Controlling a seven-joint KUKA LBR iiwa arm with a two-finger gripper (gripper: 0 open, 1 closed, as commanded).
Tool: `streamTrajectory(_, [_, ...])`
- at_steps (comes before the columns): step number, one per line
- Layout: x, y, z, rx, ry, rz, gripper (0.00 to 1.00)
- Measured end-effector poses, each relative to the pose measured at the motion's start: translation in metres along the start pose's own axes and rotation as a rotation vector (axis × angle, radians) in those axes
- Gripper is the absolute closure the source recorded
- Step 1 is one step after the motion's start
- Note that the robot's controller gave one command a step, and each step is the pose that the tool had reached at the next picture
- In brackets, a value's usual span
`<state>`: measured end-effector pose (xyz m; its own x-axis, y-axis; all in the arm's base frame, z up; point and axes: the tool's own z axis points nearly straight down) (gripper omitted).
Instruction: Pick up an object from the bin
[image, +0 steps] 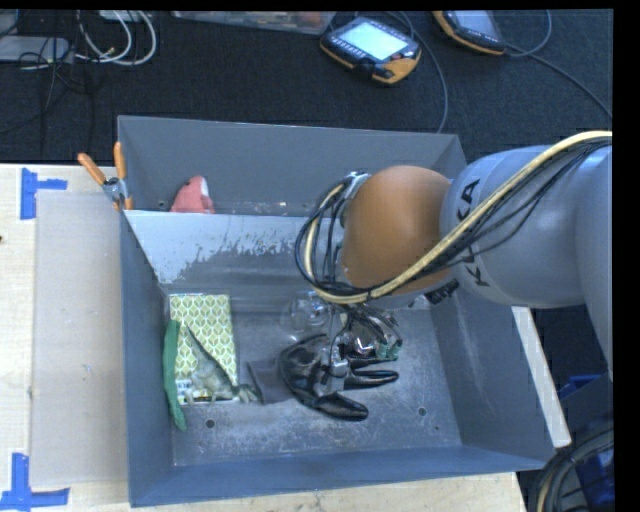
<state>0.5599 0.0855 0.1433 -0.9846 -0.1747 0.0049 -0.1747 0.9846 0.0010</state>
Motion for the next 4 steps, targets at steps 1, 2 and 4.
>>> streamTrajectory(1, [0.008, -0.006, 0.069, -0.001, 0.000, 0.037, 0.00])
streamTrajectory(2, [-0.036, -0.027, 0.073, -0.001, -0.002, -0.563, 1.00])
streamTrajectory(4, [-0.036, -0.027, 0.069, -0.002, -0.002, -0.559, 1.00])
